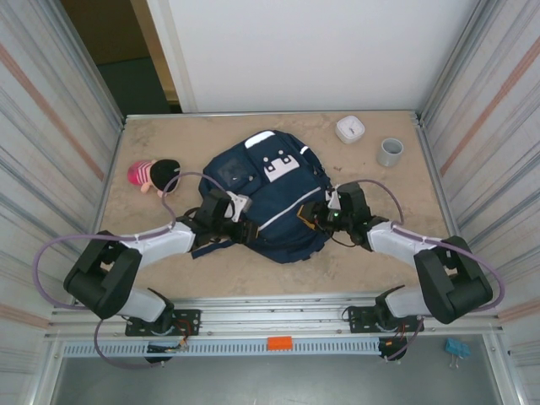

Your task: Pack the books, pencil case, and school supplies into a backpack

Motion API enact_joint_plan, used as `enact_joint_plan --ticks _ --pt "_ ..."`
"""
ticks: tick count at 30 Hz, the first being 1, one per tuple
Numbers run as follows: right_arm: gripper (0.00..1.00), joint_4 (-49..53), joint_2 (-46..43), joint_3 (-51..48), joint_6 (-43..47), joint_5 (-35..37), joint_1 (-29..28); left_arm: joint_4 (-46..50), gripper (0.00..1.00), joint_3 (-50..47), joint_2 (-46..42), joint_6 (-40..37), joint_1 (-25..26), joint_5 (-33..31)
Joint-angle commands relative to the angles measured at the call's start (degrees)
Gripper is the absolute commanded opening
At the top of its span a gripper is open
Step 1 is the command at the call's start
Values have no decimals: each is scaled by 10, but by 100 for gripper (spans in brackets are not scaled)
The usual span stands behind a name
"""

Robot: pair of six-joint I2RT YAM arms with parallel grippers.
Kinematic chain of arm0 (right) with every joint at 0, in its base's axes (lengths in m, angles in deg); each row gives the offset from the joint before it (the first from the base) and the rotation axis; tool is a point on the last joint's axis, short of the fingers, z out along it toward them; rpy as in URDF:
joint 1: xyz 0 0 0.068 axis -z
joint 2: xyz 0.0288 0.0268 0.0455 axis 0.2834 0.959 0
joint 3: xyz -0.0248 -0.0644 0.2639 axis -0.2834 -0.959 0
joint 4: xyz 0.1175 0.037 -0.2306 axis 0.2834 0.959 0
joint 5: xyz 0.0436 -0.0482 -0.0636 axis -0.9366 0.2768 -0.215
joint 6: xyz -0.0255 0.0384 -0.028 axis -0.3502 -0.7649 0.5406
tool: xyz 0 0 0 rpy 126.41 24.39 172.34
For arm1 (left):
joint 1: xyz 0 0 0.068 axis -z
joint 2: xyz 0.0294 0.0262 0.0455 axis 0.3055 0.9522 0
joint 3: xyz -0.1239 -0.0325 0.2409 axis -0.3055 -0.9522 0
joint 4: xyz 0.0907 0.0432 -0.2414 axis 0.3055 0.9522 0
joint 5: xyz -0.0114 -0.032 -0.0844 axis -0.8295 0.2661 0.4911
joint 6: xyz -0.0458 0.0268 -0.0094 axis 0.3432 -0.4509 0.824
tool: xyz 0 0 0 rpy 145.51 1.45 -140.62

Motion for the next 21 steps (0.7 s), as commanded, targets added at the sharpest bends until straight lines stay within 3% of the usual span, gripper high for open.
enact_joint_plan --ticks 1,6,10,17,21 --pt "23 -27 6 27 1 3 -2 -10 39 -8 -23 -12 17 13" --pt "9 -30 9 44 1 0 -1 -31 30 -52 -60 -4 24 -4" --pt "5 -41 9 51 -9 -5 -1 -56 42 -77 -71 -1 29 -7" --pt "3 -42 4 67 -14 -11 -4 -97 45 -74 -29 -5 40 -25" --pt "3 -34 2 68 -8 -2 -4 -94 25 -54 -14 -10 58 -18"
